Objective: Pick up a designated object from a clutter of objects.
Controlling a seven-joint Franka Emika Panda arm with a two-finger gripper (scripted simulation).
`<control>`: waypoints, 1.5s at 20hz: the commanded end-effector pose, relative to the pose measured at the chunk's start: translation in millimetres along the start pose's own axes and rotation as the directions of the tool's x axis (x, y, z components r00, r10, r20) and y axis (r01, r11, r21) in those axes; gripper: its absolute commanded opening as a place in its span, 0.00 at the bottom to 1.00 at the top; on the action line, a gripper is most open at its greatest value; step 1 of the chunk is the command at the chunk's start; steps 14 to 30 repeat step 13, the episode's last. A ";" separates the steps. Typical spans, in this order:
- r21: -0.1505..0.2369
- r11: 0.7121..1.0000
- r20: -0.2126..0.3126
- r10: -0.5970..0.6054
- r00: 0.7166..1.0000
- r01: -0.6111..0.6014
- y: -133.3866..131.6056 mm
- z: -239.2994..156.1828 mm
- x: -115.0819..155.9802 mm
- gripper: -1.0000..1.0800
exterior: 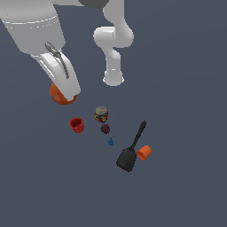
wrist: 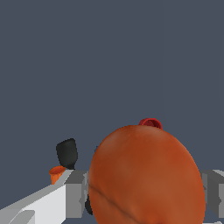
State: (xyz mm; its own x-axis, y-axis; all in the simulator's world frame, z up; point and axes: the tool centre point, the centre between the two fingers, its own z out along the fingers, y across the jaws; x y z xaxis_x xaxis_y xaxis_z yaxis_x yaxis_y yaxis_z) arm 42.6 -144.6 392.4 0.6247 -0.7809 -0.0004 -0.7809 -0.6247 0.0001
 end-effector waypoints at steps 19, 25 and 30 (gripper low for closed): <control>0.000 1.000 0.000 -0.002 1.000 0.002 4.8 -47.4 6.6 0.00; 0.000 1.000 0.000 -0.002 1.000 0.002 4.8 -47.4 6.6 0.00; 0.000 1.000 0.000 -0.002 1.000 0.002 4.8 -47.4 6.6 0.00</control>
